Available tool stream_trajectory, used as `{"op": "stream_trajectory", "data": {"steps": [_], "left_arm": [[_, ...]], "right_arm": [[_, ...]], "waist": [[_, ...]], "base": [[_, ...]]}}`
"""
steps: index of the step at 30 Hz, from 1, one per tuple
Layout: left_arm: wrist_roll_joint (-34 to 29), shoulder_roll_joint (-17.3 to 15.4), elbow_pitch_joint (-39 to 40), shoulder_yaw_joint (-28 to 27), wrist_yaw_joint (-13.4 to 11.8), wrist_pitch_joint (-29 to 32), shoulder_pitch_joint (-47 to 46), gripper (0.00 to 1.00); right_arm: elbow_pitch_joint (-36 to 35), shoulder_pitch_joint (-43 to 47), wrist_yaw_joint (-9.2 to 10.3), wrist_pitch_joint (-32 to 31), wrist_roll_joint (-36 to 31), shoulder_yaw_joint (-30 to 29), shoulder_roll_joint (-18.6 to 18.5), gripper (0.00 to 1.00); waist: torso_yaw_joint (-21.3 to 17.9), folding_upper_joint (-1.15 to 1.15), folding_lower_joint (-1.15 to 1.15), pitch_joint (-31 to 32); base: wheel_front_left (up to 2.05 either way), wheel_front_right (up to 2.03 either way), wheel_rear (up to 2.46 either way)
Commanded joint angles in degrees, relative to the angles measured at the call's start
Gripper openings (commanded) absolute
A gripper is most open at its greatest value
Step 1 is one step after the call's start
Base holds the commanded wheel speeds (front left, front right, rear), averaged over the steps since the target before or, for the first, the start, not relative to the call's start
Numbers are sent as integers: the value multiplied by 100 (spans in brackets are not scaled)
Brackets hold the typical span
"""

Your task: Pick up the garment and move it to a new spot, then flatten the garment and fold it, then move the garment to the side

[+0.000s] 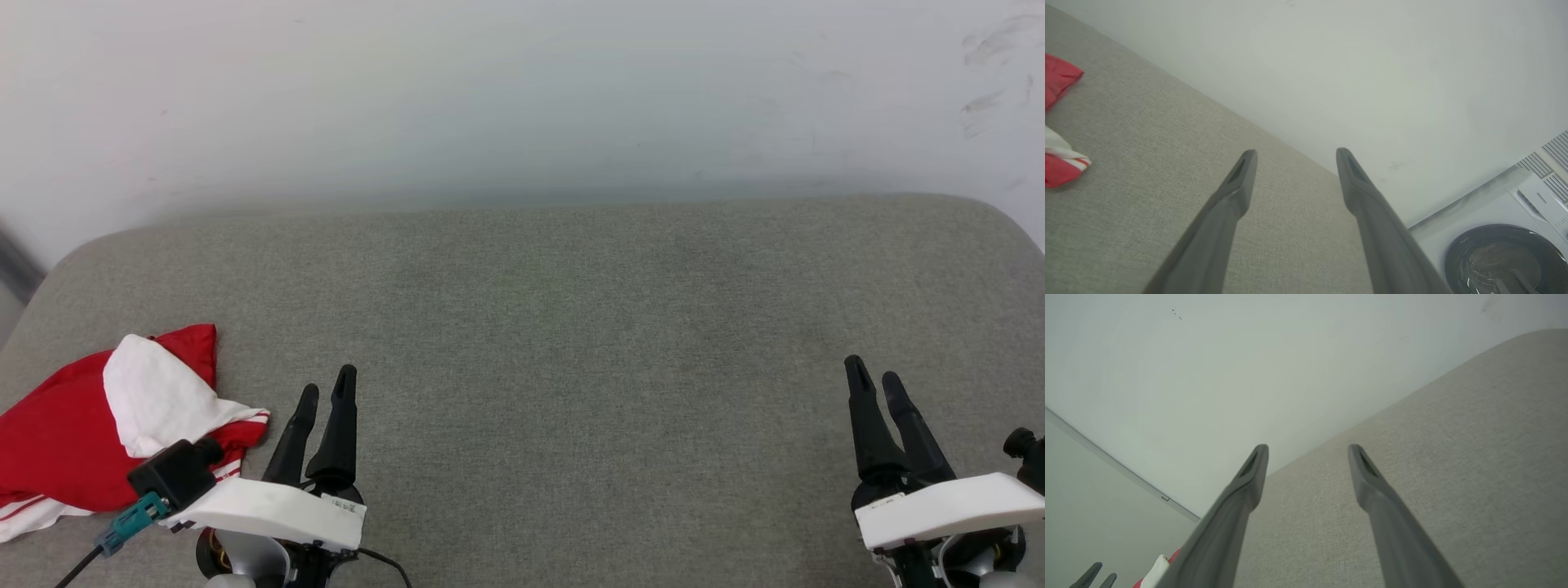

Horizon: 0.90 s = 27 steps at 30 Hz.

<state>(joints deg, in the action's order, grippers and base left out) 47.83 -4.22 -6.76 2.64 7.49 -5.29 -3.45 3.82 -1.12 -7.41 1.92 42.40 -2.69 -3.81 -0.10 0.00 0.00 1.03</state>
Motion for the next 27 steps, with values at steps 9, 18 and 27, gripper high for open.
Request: {"op": "stream_trajectory", "data": {"steps": [9,18,27], "left_arm": [[-1021,-59,177,-14,1,-188,71,100],[-1839,-103,199,-21,-28,-330,135,100],[-2374,-142,149,-14,-37,-447,197,100]], "right_arm": [[-209,15,-10,8,-1043,38,-92,100],[-282,41,-11,22,-1715,49,-114,100],[-332,86,-11,20,-2293,24,-113,100]], "waist": [[-12,0,0,18],[-23,0,0,25],[-17,0,0,34]], "base": [[0,0,0],[0,0,0],[0,0,0]]}}
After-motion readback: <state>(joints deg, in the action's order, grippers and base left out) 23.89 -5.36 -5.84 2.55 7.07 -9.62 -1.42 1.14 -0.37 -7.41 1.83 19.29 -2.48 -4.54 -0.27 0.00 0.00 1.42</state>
